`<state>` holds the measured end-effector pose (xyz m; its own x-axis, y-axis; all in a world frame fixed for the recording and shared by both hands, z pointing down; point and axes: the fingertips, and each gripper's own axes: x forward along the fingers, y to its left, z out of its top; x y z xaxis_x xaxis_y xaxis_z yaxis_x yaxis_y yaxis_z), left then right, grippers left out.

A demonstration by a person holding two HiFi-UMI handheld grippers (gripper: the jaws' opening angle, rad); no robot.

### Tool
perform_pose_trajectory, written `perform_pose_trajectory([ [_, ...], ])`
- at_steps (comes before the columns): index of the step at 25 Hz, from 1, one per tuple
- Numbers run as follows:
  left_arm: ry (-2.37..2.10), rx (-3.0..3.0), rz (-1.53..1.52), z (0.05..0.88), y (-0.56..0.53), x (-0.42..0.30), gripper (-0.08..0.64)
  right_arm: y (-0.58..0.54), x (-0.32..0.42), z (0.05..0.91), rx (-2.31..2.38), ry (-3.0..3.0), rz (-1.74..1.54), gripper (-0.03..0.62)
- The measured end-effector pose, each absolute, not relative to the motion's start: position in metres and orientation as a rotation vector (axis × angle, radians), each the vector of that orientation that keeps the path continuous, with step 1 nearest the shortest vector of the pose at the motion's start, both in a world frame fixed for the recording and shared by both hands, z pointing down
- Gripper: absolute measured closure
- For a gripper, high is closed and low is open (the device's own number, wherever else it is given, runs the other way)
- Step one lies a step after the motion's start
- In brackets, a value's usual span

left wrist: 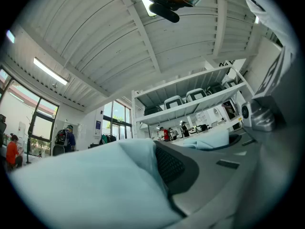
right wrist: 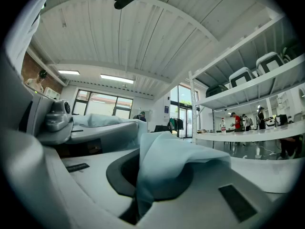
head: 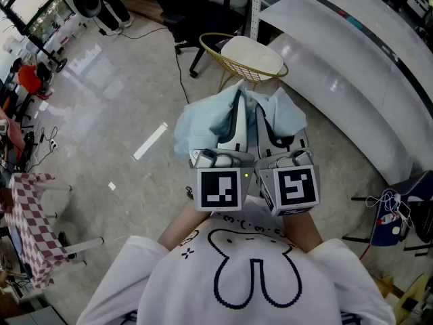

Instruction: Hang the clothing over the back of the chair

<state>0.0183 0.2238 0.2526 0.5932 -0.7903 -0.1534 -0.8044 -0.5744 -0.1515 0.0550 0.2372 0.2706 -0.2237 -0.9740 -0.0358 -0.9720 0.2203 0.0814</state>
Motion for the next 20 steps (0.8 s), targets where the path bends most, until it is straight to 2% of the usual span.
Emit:
perform_pose_trajectory([
  [9, 1.342, -2.639, 0.114, 0.254, 0.201, 0.016, 0.538, 0.216, 0.059, 0.274, 1.940, -2.432, -0.129, 0.577],
  [20, 1.386, -2.645, 0.112, 0.263, 0.121, 0.022, 0.538, 0.145, 0.085, 0.281, 1.976, -2.455, -0.042, 0.577],
])
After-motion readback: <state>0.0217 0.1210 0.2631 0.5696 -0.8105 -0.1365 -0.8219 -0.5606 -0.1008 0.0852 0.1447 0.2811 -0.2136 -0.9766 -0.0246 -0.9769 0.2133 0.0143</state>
